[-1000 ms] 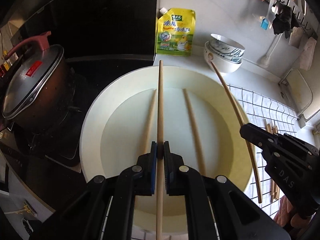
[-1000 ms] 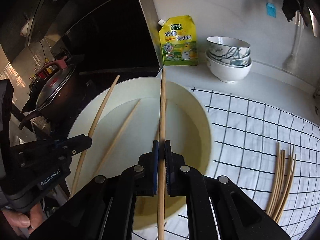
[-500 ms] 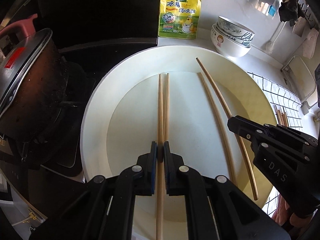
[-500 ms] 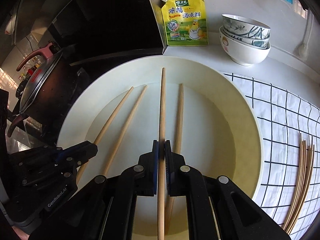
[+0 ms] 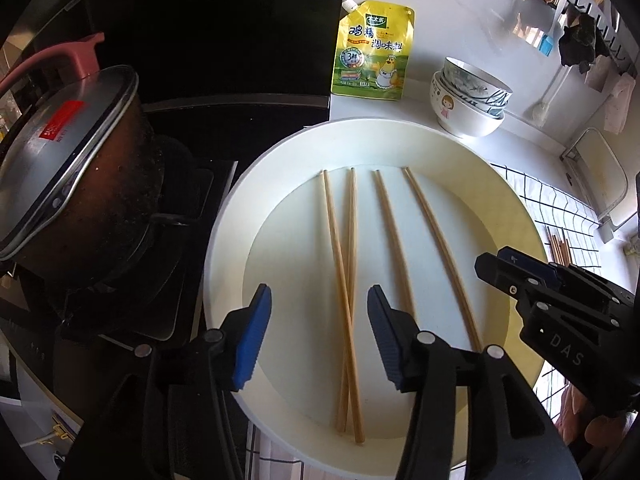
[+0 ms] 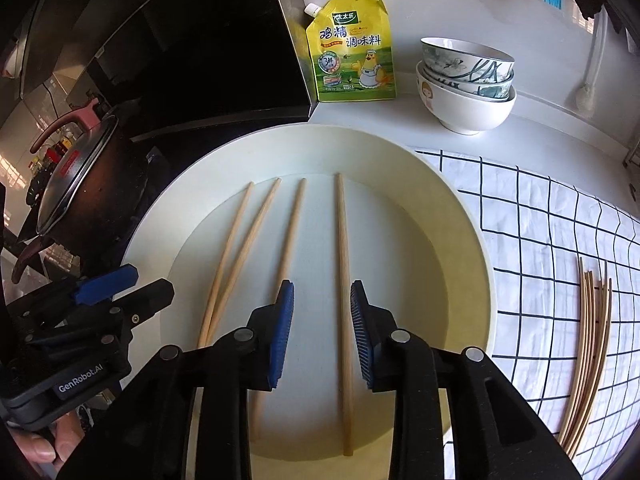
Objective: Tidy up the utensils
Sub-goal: 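Move both open tools back from the basin to the chopstick row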
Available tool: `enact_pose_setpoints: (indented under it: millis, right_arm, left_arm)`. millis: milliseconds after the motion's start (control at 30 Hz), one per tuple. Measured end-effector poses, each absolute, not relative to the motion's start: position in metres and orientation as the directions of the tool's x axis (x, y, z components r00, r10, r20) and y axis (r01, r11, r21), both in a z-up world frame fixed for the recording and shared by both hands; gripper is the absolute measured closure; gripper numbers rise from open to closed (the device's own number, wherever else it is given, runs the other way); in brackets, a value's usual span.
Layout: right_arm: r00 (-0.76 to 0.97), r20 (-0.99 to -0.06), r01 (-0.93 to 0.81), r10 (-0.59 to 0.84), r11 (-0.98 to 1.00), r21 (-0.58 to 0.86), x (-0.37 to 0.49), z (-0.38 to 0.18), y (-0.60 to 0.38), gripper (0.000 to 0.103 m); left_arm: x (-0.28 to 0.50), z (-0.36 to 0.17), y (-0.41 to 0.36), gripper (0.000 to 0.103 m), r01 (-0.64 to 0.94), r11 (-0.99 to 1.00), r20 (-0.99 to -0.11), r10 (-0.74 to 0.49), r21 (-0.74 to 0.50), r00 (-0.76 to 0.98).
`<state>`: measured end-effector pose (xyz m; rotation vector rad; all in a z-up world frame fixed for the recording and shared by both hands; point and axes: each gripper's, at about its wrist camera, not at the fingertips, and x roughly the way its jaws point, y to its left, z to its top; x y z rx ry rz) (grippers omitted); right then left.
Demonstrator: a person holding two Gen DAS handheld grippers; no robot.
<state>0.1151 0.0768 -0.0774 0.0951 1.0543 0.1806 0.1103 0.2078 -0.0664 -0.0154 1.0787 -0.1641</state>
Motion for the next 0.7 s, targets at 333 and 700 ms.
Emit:
enact_pose_setpoints:
  millis: [333,700]
  right_arm:
    - [0.503,-0.845,-0.082,0.182,0.983,0.163,0.101,-0.067,0.07,0.071]
    - [0.566,-0.814,-0.003,0.127,0.988,0.152,0.074,-0.046,0.025,0.066]
  left_arm:
    - [0.096,-0.054,0.204,0.045,0.137,0.986,-0.862,-0.151,-0.096,0.484]
    - [0.084,-0.036,0.177,0.04,0.187,0.977,-0.838,-0.183,-0.099,0.514]
